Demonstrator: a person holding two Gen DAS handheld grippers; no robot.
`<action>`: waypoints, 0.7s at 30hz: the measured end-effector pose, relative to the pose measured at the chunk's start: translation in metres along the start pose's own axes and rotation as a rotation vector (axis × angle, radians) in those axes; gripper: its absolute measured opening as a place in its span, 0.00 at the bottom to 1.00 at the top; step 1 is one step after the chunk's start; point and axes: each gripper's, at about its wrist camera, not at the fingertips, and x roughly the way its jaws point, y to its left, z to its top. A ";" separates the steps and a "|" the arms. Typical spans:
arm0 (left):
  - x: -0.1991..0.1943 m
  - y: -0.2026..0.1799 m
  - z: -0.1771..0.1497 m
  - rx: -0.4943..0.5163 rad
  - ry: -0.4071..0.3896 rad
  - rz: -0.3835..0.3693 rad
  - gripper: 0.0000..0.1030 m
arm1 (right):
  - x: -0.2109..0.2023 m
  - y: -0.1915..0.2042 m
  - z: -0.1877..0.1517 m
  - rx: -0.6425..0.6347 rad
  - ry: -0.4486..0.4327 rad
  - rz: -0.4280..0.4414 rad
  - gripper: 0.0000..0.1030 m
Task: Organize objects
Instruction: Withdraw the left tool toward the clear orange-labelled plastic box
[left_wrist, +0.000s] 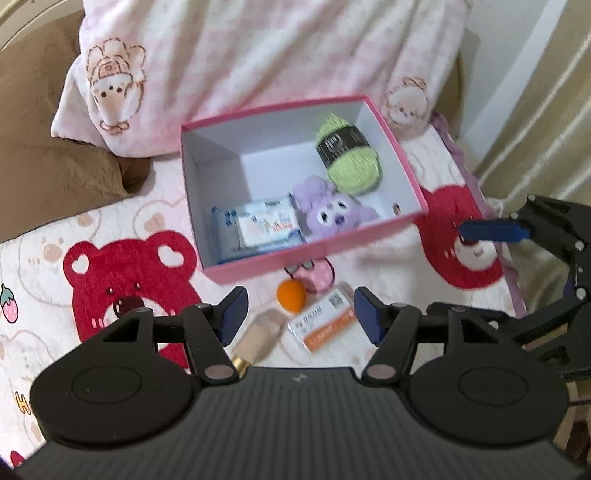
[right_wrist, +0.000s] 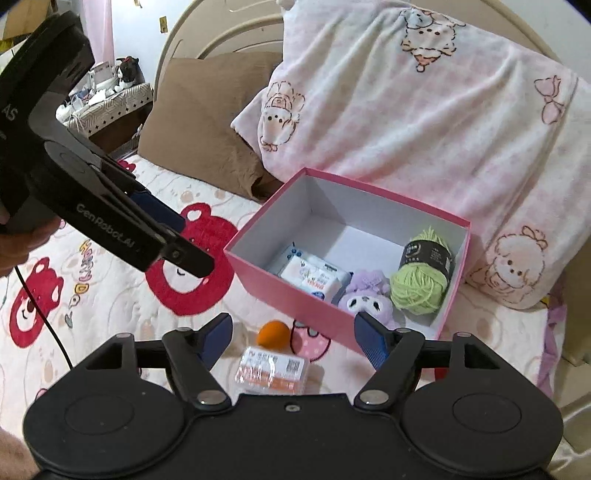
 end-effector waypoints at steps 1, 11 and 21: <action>-0.001 -0.002 -0.004 0.007 0.003 0.003 0.61 | -0.002 0.001 -0.003 -0.001 0.000 0.004 0.75; 0.009 -0.006 -0.035 0.031 0.035 -0.001 0.63 | -0.001 0.006 -0.034 0.035 0.007 0.073 0.76; 0.043 -0.012 -0.056 0.087 0.072 0.008 0.63 | 0.031 0.018 -0.057 0.038 0.018 0.133 0.76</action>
